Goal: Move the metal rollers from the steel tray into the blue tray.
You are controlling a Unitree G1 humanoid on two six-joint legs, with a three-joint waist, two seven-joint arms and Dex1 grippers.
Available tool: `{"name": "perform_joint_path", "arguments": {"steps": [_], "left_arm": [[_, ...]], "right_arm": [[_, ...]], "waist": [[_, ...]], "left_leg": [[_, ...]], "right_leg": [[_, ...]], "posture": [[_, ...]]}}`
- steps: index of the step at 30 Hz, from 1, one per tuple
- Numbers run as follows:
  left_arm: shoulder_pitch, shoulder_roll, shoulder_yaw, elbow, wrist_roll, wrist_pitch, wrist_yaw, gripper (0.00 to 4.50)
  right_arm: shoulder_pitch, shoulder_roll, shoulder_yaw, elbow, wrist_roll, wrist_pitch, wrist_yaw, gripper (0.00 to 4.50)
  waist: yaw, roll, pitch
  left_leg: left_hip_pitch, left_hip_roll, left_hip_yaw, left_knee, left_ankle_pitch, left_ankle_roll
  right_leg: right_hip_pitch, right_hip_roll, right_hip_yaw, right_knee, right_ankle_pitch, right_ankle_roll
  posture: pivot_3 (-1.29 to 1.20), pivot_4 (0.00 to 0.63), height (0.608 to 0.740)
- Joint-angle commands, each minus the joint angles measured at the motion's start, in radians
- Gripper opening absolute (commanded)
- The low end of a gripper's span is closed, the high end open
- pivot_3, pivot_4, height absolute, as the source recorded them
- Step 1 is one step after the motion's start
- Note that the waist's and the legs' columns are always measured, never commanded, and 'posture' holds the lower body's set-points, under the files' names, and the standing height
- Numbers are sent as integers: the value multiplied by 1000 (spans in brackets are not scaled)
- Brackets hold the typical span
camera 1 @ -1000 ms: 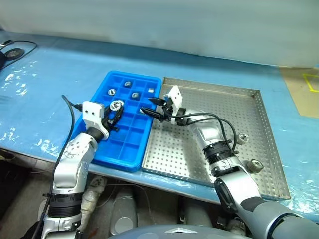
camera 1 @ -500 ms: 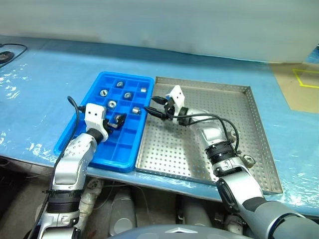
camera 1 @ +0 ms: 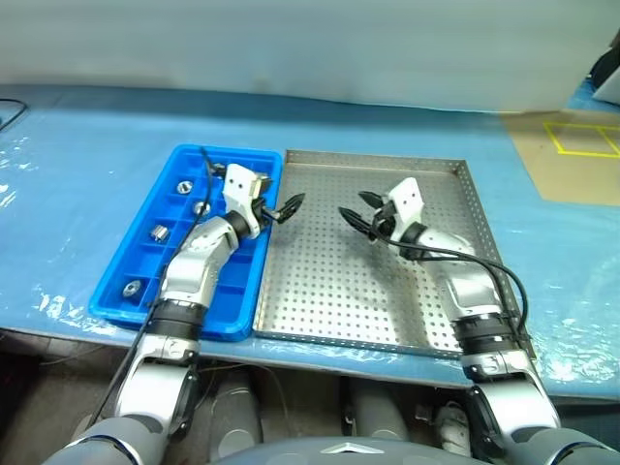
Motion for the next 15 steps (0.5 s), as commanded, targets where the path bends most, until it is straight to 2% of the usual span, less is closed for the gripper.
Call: {"name": "perform_joint_path", "arguments": {"steps": [1,8,15], "left_arm": [[-90,-30,-26,146,25,-94,-59,4479],[-202,-103,-54,370,55,-187,-165,4479],[-324,-160,-50,575,73,-267,-278,4479]], "right_arm": [[37,-36,-65,-140,22,36,-47,3050],[206,-60,-157,-342,31,108,-151,3050],[433,-33,-201,-564,17,196,-268,3050]], "waist": [[-16,0,0],[-98,0,0],[-217,0,0]], "left_leg": [[0,0,1,0,0,0],[2,-1,6,2,-4,6],[-5,-2,8,10,-8,17]], "right_leg": [[0,0,1,0,0,0],[0,0,6,-3,1,1],[-2,-2,3,-6,0,2]], "posture": [[-625,150,740],[-835,150,740],[-970,150,740]]}}
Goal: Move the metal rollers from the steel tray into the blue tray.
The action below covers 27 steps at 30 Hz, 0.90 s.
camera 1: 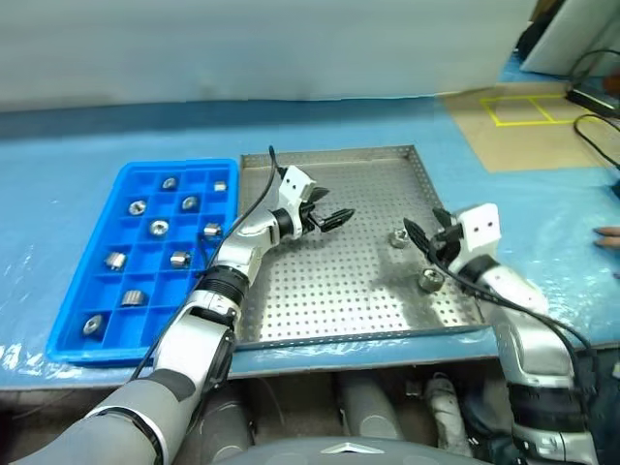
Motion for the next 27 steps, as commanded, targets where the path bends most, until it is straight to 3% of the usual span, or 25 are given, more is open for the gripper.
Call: {"name": "perform_joint_path", "arguments": {"steps": [1,9,14,27], "left_arm": [[-78,-38,2,77,15,-67,-40,4479],[-183,-100,-2,268,89,-143,-6,4479],[-197,-96,-23,335,173,-125,125,4479],[-129,-65,30,287,181,-121,179,4479]], "right_arm": [[56,0,-49,-132,3,29,-49,3050],[129,-11,-89,-212,2,77,-90,3050],[137,-8,-98,-233,8,87,-104,3050],[38,-28,-34,-133,-1,68,-70,3050]], "waist": [[-36,0,0],[-186,0,0],[-255,1,0],[-275,1,0]], "left_leg": [[-1,-1,0,1,-2,-1],[-4,-16,0,4,-7,6],[-8,-18,-2,4,-9,9],[-7,-21,-9,5,-11,13]], "right_leg": [[0,0,-1,-1,0,0],[1,-14,0,-5,-4,22],[4,-16,-4,-17,-1,30],[18,-21,-14,-27,0,30]], "posture": [[-995,150,740],[-1059,150,740],[-1063,150,740],[-957,150,740]]}}
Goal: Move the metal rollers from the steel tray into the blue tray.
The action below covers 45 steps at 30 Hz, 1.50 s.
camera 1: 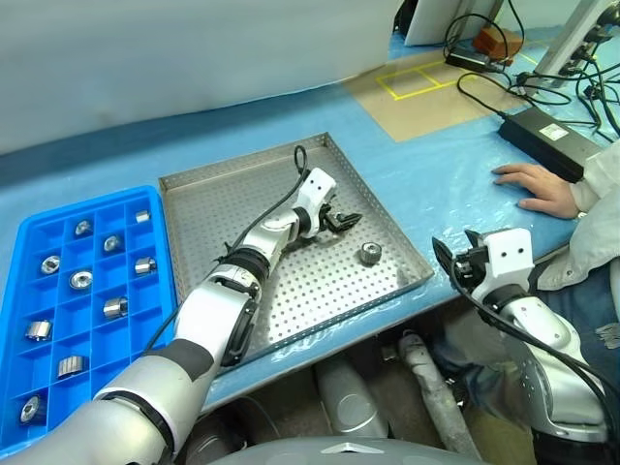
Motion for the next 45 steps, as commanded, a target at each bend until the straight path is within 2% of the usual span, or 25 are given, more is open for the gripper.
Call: {"name": "perform_joint_path", "arguments": {"steps": [1,3,6,13,19,24,28,34,39,45], "left_arm": [[31,-5,-5,-52,3,8,-26,4479],[59,-10,-20,-82,4,19,-65,4479],[91,-8,-29,-138,-6,39,-125,3889],[88,24,15,-174,-31,56,-91,1690],[96,68,100,-232,-98,63,-41,1680],[174,93,140,-395,-142,48,-2,1680],[264,99,183,-600,-200,68,53,1680],[444,91,186,-917,-234,117,154,1680],[526,108,195,-1129,-259,190,232,1680],[686,179,192,-1336,-257,281,271,1680]], "right_arm": [[-34,-14,6,11,0,-23,14,3050],[-56,-17,21,38,-5,-32,24,3050],[-88,-21,49,78,-20,-48,35,3050],[-159,-3,87,136,-16,-75,44,3050],[-284,-8,138,281,-25,-128,100,3050],[-445,21,202,444,-21,-189,172,3050],[-534,46,265,573,-43,-245,233,3050],[-607,64,306,705,-57,-326,301,3050],[-694,119,313,858,-84,-434,285,3050],[-756,199,332,1003,-112,-552,281,3050]], "waist": [[2,0,0],[4,0,0],[3,0,0],[5,0,0],[11,-1,1],[40,-1,1],[98,-2,1],[216,-2,1],[305,-2,2],[426,-1,1]], "left_leg": [[0,-1,0,0,0,1],[0,-2,0,0,-1,2],[0,-7,0,0,-2,8],[-2,-14,0,4,-5,16],[-5,-14,-1,12,-7,18],[-7,-15,-2,16,-8,21],[-9,-13,-3,17,-7,23],[-11,-7,-3,17,-6,24],[-10,-2,-2,20,-6,23],[-2,4,0,15,-2,12]], "right_leg": [[1,-1,-1,0,0,0],[1,-3,-2,-1,1,-1],[3,-9,-4,-1,3,-5],[6,-17,-4,-2,3,-5],[7,-18,-5,-1,4,-4],[6,-21,-7,2,5,-5],[4,-21,-12,7,5,-5],[2,-21,-14,11,4,-5],[2,-17,-12,15,5,-6],[1,-10,-6,16,7,-10]], "posture": [[-935,150,740],[-922,150,740],[-887,150,740],[-812,150,740],[-687,150,740],[-521,150,740],[-422,150,740],[-295,150,740],[-210,150,740],[-88,150,740]]}}
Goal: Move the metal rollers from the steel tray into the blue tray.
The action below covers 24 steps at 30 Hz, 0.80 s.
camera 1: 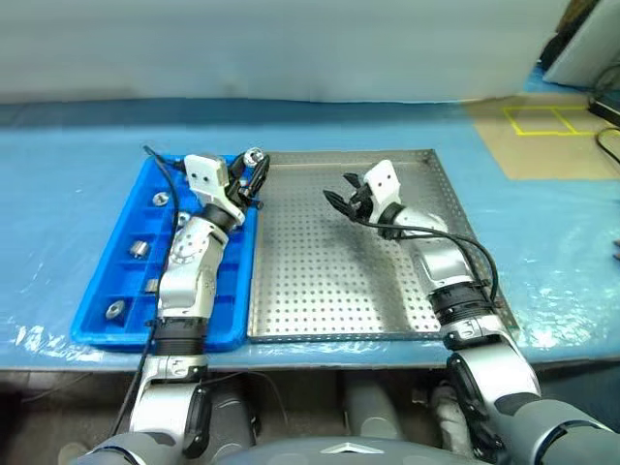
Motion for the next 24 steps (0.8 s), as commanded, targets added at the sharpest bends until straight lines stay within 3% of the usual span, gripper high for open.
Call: {"name": "perform_joint_path", "arguments": {"steps": [1,7,9,16,24], "left_arm": [[82,30,14,-149,-13,51,36,1680],[313,160,26,-355,-118,207,-49,1680],[390,299,20,-363,-167,277,-206,1680],[411,516,55,-259,-188,265,-401,1680],[473,591,44,-251,-213,270,-529,1680]], "right_arm": [[-38,31,13,44,-12,-71,15,3050],[-99,59,37,155,-52,-155,35,3050],[-104,67,29,173,-51,-169,32,3050],[-102,75,23,213,-54,-199,37,3050],[-107,83,17,232,-54,-210,47,3050]], "waist": [[40,0,0],[124,1,0],[136,1,0],[146,1,0],[141,1,0]], "left_leg": [[1,0,1,-2,1,-2],[2,0,7,-11,5,-9],[7,0,10,-16,6,-12],[8,3,12,-21,13,-23],[10,19,14,-27,21,-36]], "right_leg": [[-1,1,2,0,0,0],[-6,1,5,1,0,0],[-6,2,7,1,0,0],[-19,11,14,14,-2,-3],[-28,29,20,16,3,-14]], "posture": [[-81,150,740],[-71,150,740],[-70,150,740],[-73,150,740],[-71,150,740]]}}
